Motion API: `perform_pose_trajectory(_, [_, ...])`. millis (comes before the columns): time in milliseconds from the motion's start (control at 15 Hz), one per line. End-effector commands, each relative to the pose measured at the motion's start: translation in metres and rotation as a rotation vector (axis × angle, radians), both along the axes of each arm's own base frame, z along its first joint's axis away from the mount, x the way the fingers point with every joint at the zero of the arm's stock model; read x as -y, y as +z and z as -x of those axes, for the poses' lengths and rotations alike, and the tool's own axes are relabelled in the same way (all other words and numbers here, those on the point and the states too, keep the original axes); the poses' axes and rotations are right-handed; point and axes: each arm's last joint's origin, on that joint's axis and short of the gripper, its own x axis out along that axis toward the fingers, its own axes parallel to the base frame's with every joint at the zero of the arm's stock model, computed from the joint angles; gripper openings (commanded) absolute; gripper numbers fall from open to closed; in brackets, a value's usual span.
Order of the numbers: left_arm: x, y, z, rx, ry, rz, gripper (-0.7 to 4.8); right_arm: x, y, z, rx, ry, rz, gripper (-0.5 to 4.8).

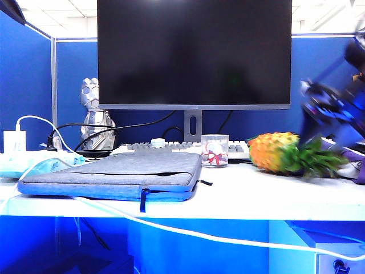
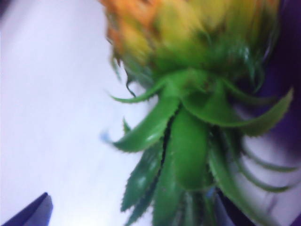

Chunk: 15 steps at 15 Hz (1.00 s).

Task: Pick up the pineapple and place it above the gray bag.

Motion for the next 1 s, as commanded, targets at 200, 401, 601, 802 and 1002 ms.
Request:
perform_pose_trajectory(200, [0.000, 0.001, 0.000, 0.007, -0.003, 0.007, 4.79, -0.002, 0.016, -0.019, 0.096, 0.004, 0.109, 4.79])
perform_pose_trajectory(401, [0.001, 0.002, 0.000, 0.007, -0.016, 0.013, 4.79, -0.003, -0.006, -0.022, 0.014, 0.034, 0.095, 4.79])
perform_pose_trajectory(601, [0.000, 0.002, 0.000, 0.006, -0.012, 0.020, 4.79, -0.003, -0.013, -0.025, 0.001, 0.024, 0.112, 4.79])
perform_pose_trajectory(802, [0.001, 0.002, 0.000, 0.004, -0.009, 0.029, 4.79, -0.002, -0.016, -0.026, 0.004, 0.036, 0.144, -0.12])
perform_pose_trajectory(1002, [0.001, 0.002, 0.000, 0.004, -0.009, 0.029, 4.79, -0.002, -0.011, -0.027, 0.026, 0.026, 0.149, 0.00])
